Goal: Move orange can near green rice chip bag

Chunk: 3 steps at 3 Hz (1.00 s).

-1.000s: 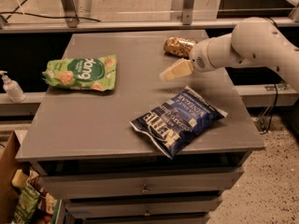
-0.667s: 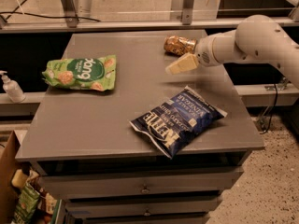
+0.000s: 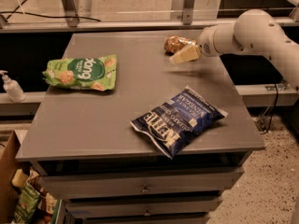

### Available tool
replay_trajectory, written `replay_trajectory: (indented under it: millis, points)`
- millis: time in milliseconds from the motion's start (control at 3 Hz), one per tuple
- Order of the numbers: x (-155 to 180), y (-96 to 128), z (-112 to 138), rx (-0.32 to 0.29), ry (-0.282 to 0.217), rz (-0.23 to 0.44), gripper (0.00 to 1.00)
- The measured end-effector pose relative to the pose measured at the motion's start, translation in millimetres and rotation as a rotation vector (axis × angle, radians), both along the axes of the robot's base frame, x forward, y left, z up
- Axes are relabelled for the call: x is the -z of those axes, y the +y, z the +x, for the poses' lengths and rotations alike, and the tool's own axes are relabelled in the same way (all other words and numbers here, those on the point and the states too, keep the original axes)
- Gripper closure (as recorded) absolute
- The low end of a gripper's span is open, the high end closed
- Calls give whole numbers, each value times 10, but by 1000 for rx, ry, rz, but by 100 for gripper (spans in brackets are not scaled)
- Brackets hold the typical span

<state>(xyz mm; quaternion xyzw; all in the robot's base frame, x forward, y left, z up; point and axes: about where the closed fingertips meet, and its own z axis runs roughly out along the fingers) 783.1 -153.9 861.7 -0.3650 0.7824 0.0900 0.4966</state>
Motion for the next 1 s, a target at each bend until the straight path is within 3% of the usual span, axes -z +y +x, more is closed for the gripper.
replay_trajectory:
  millis: [333,1000]
  points:
    - [80,72,195,-22,-3,-5,0]
    - [215,137,317,-50,14,7,41]
